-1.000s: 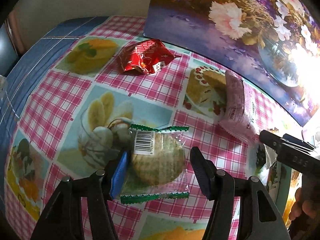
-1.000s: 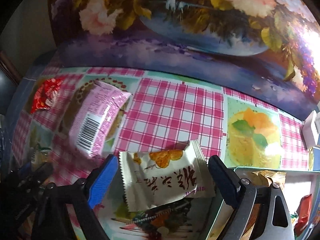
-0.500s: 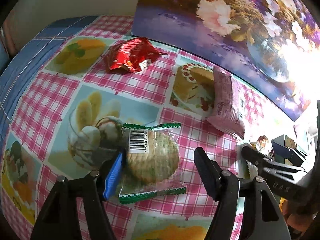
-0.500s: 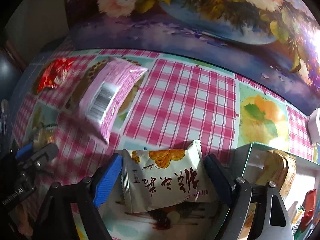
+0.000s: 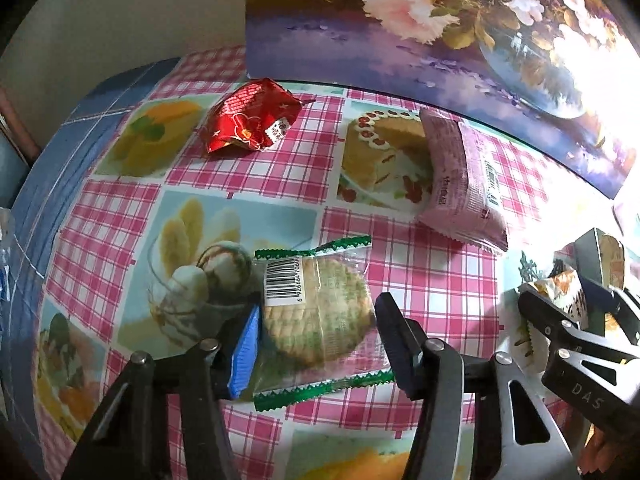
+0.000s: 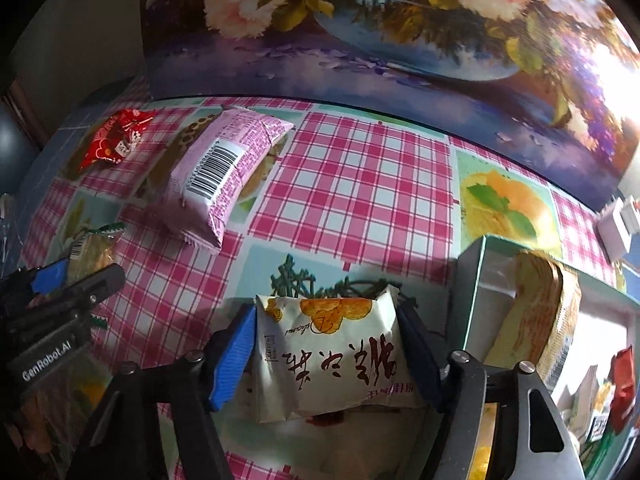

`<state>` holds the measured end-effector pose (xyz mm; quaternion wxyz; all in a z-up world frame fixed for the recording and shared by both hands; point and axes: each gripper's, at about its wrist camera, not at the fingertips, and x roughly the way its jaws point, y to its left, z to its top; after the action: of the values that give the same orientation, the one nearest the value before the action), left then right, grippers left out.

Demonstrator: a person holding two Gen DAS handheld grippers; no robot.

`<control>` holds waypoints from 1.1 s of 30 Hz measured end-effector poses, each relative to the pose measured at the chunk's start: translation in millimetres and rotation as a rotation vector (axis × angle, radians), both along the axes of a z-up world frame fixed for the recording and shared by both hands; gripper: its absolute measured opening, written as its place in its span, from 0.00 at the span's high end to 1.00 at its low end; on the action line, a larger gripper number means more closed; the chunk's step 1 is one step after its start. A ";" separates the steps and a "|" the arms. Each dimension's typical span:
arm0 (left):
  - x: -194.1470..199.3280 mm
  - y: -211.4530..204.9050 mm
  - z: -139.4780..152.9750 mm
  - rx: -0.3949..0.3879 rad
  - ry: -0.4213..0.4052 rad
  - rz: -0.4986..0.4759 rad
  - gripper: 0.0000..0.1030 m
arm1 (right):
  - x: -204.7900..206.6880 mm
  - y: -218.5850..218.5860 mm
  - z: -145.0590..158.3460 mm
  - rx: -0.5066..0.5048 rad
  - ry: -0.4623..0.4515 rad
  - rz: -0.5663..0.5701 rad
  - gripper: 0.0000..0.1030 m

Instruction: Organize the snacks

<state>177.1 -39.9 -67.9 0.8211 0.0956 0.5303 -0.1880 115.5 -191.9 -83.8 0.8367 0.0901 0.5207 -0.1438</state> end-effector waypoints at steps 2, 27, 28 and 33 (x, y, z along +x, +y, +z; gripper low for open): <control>0.7 2.1 0.0 0.001 0.000 -0.002 0.46 | -4.1 2.3 -0.4 -0.004 -0.005 -0.010 0.32; -41.9 8.9 56.4 0.074 0.010 0.006 0.47 | -75.7 13.2 42.4 0.113 -0.028 -0.167 0.43; -43.7 8.2 61.6 0.070 0.003 0.006 0.47 | -80.4 16.5 47.4 0.114 -0.037 -0.168 0.43; -53.8 6.7 86.7 0.037 -0.033 0.016 0.47 | -97.0 17.2 73.8 0.117 -0.076 -0.182 0.43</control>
<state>123.2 -33.2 18.7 0.8294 0.1097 0.5207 -0.1700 18.5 -174.8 -10.0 0.8325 0.1912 0.4859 -0.1850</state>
